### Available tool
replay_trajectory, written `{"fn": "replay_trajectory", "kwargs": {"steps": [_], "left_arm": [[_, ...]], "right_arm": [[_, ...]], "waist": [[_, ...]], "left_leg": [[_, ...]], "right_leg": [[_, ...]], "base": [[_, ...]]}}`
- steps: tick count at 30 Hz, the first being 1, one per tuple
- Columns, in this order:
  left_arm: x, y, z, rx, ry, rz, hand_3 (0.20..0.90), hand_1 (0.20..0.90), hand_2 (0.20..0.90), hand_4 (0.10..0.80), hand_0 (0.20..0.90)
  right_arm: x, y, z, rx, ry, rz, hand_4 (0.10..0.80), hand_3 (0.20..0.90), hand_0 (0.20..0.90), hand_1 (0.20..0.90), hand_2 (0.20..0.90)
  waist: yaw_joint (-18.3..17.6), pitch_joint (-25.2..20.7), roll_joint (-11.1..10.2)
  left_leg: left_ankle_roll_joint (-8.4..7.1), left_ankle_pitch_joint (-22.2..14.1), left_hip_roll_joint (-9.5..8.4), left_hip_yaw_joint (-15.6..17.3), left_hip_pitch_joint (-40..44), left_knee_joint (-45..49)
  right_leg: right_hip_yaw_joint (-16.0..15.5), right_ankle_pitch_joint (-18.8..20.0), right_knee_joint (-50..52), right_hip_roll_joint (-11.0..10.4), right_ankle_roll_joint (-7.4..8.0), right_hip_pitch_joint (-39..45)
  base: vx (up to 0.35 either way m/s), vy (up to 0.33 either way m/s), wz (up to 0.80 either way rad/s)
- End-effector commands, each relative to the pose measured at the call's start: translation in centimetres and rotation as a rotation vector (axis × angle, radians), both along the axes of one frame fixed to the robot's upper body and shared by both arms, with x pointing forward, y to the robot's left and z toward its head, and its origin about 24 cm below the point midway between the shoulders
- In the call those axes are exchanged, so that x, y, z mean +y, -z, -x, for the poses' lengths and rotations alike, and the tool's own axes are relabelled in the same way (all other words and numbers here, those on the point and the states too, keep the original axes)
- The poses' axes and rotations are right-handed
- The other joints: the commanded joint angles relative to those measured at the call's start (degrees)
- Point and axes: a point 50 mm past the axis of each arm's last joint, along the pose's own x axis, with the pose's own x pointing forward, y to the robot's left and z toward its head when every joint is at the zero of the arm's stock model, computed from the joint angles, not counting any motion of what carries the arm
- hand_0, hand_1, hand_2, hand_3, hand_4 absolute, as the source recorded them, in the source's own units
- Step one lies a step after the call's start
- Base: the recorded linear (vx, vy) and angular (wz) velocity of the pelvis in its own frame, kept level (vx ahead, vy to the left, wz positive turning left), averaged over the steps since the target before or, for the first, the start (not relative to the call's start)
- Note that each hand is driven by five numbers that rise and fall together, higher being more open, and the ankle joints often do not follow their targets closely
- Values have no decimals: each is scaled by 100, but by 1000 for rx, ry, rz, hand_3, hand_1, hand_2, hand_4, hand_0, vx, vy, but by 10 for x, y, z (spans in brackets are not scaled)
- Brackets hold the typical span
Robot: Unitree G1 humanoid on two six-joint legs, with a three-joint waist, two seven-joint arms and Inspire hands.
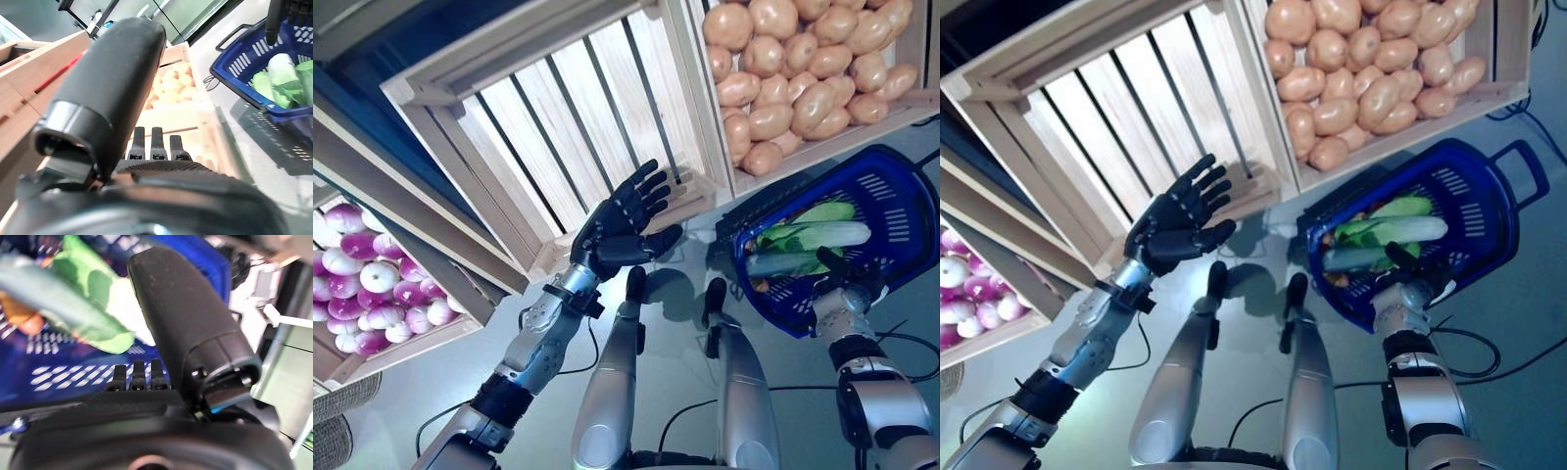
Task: Put vegetables into the basket
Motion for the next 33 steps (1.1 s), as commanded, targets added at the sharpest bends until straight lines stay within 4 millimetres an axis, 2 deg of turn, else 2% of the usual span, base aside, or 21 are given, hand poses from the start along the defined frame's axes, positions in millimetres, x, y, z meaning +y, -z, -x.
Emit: {"fn": "replay_trajectory", "kwargs": {"steps": [1, 3, 12, 13, 15, 17, 20, 24, 25, 26, 30, 31, 33], "left_arm": [[-5, -40, 12, -236, 44, 63, 900, 900, 900, 800, 900], [-4, -37, 13, -219, 54, 74, 900, 900, 900, 800, 900], [6, 1, 25, -44, 9, 97, 900, 900, 900, 800, 900], [6, 13, 26, 13, -8, 62, 900, 900, 900, 800, 900], [8, 24, 27, 31, -46, -27, 900, 900, 900, 800, 900], [8, 42, 33, 80, -17, -136, 900, 900, 900, 800, 900], [5, 57, 38, 120, 38, -244, 900, 900, 900, 800, 900], [8, 96, 46, 267, 76, -419, 900, 900, 900, 800, 900], [8, 99, 47, 278, 79, -429, 900, 900, 900, 800, 900], [13, 118, 53, 344, 62, -495, 900, 900, 900, 800, 900], [27, 157, 66, 514, -9, -618, 900, 900, 900, 800, 900], [29, 161, 68, 531, -19, -631, 900, 900, 900, 800, 900], [39, 180, 78, 606, -61, -717, 900, 900, 900, 800, 900]], "right_arm": [[-12, -44, -2, -223, 11, 172, 800, 900, 900, 900, 900], [-6, -45, 2, -262, -19, 202, 800, 900, 900, 900, 900], [10, -33, 35, -321, -215, 327, 800, 900, 900, 900, 900], [17, -27, 41, -310, -262, 357, 800, 900, 900, 900, 900], [24, -24, 45, -308, -314, 381, 800, 900, 900, 900, 900], [36, -15, 52, -264, -406, 412, 800, 900, 900, 900, 900], [50, -6, 59, -231, -515, 461, 800, 900, 900, 900, 900], [80, 26, 71, -129, -786, 444, 800, 900, 900, 900, 900], [81, 28, 72, -121, -799, 439, 800, 900, 900, 900, 900], [89, 44, 80, -60, -869, 418, 800, 900, 900, 900, 900], [96, 75, 96, 127, -937, 416, 800, 900, 900, 900, 900], [96, 79, 98, 150, -941, 407, 800, 900, 900, 900, 900], [97, 99, 110, 278, -988, 422, 800, 900, 900, 900, 900]], "waist": [[50, -20, -57], [18, -52, -69], [-110, -972, -133], [-135, -1180, -188], [-151, -1335, -228], [-187, -1672, -268], [-236, -1907, -282], [-334, -2293, -307], [-340, -2308, -309], [-386, -2404, -330], [-452, -2497, -352], [-457, -2501, -354], [-489, -2499, -350]], "left_leg": [[129, 12, -187, 419, 329, -153], [118, 69, -162, 439, 693, -391], [76, 260, -53, 394, 1873, -1389], [62, 285, -33, 395, 2111, -1552], [57, 300, -29, 358, 2277, -1659], [36, 370, 38, 359, 2578, -1928], [49, 333, 28, 372, 2745, -1966], [72, 169, 62, 536, 3027, -1908], [74, 159, 64, 545, 3047, -1910], [76, 96, 72, 611, 3151, -1902], [102, -23, 62, 708, 3330, -1879], [103, -41, 59, 717, 3340, -1866], [118, -108, 57, 769, 3412, -1825]], "right_leg": [[-372, 421, -611, 230, -334, 829], [-384, 442, -809, 207, -320, 1175], [-408, 658, -1758, 68, -198, 2333], [-431, 725, -1955, 35, -150, 2567], [-444, 779, -2086, 10, -115, 2733], [-451, 855, -2294, -10, -51, 2987], [-456, 891, -2425, -36, -9, 3119], [-432, 838, -2419, -102, 55, 3317], [-429, 834, -2419, -104, 59, 3329], [-404, 825, -2438, -122, 89, 3397], [-330, 769, -2389, -167, 138, 3513], [-320, 761, -2380, -173, 142, 3518], [-301, 746, -2347, -198, 165, 3557]], "base": [[69, 81, -8], [94, 111, -13], [135, 115, -3], [170, 120, 0], [162, 87, 9], [226, 96, 15], [129, 86, 10], [128, 91, 1], [107, 45, -3], [94, 36, -1], [72, 27, -5], [45, 25, -4], [42, 26, -9]]}}
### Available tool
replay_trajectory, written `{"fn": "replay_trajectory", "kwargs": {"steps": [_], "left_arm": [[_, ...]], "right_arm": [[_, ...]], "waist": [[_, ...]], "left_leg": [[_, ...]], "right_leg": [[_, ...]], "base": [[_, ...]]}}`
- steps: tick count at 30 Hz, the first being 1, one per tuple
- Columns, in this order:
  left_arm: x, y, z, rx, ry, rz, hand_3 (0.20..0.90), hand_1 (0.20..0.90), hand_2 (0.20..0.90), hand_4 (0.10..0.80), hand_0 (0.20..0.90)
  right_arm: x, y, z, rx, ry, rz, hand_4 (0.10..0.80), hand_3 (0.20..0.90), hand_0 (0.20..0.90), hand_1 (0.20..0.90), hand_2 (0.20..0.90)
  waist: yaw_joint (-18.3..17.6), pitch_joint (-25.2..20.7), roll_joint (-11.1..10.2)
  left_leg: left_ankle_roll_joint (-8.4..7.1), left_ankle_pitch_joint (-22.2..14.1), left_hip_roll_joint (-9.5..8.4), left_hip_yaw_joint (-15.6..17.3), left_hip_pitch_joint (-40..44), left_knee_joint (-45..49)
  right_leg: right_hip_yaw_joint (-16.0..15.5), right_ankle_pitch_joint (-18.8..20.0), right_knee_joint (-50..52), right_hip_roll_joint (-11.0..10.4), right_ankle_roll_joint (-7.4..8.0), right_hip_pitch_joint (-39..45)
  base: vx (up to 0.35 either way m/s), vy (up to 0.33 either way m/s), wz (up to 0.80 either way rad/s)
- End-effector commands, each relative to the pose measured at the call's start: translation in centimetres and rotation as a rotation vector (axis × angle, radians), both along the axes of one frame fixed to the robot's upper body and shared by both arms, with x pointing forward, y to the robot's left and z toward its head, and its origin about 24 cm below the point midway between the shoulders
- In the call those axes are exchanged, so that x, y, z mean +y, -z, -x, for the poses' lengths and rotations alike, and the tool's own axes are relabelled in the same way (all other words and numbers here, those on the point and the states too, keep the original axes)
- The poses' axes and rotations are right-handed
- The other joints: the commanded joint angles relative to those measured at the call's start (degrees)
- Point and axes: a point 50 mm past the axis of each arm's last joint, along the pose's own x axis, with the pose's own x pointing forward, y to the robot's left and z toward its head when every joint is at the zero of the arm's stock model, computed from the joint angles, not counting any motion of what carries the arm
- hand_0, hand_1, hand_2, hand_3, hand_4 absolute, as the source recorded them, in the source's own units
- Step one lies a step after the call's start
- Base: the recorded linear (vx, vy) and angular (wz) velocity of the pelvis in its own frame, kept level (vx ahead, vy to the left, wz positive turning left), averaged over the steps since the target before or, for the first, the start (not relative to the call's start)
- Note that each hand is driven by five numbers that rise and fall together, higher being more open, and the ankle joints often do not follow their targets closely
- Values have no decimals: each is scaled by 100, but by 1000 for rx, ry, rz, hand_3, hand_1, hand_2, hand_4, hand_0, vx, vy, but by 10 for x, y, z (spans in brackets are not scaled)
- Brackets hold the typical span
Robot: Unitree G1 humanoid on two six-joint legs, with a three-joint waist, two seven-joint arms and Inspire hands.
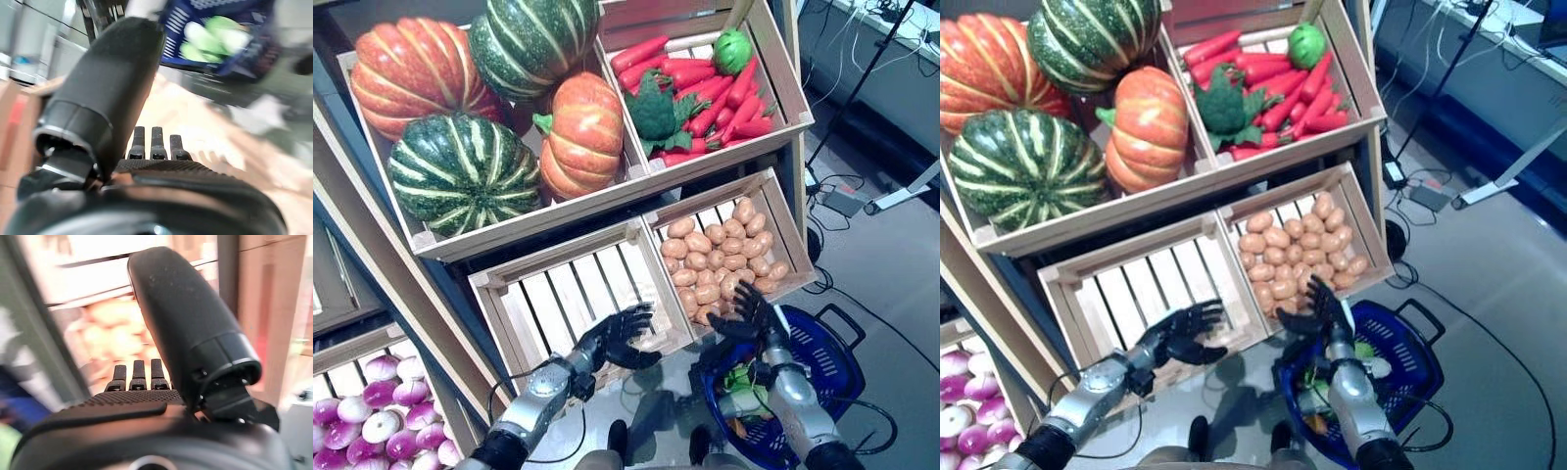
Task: Put vegetables into the basket
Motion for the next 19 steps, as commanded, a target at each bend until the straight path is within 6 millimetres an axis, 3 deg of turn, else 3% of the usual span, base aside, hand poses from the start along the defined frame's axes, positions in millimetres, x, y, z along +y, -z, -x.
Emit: {"fn": "replay_trajectory", "kwargs": {"steps": [1, 5, 7, 10, 13, 19], "left_arm": [[5, 10, 4, -18, -26, -95, 900, 900, 900, 800, 900], [23, 46, 33, 153, -52, -232, 900, 900, 900, 800, 900], [27, 54, 42, 202, -64, -257, 900, 900, 900, 800, 900], [38, 72, 66, 321, -116, -321, 900, 900, 900, 800, 900], [39, 80, 79, 359, -143, -352, 900, 900, 900, 800, 900], [47, 85, 91, 422, -225, -391, 900, 900, 900, 800, 900]], "right_arm": [[-6, 2, 7, 13, -75, 125, 800, 900, 900, 900, 900], [-14, 48, 44, 305, -134, 178, 800, 900, 900, 900, 900], [-17, 58, 54, 376, -119, 184, 800, 900, 900, 900, 900], [-26, 82, 88, 571, -26, 164, 800, 900, 900, 900, 900], [-30, 91, 109, 651, 38, 142, 800, 900, 900, 900, 900], [-30, 92, 110, 652, 51, 126, 800, 900, 900, 900, 900]], "waist": [[-119, -456, -8], [-114, -472, 8], [-98, -473, 15], [-72, -526, 23], [-70, -565, 39], [-73, -610, 61]], "left_leg": [[-22, -229, -47, 195, -219, 481], [-3, -275, -46, 218, -83, 406], [0, -281, -47, 210, -50, 384], [-8, -291, -37, 187, 4, 325], [-7, -293, -29, 186, 44, 284], [-24, -293, -22, 134, 81, 248]], "right_leg": [[-37, 483, 332, -212, -51, -264], [0, 470, 279, -233, -23, -170], [-3, 468, 261, -236, -20, -138], [6, 461, 206, -232, -22, -84], [41, 462, 171, -211, -29, -58], [112, 437, 149, -165, -55, -33]], "base": [[30, 31, -7], [17, 17, -3], [15, 11, -5], [18, 5, -11], [29, 7, -8], [17, 2, -3]]}}
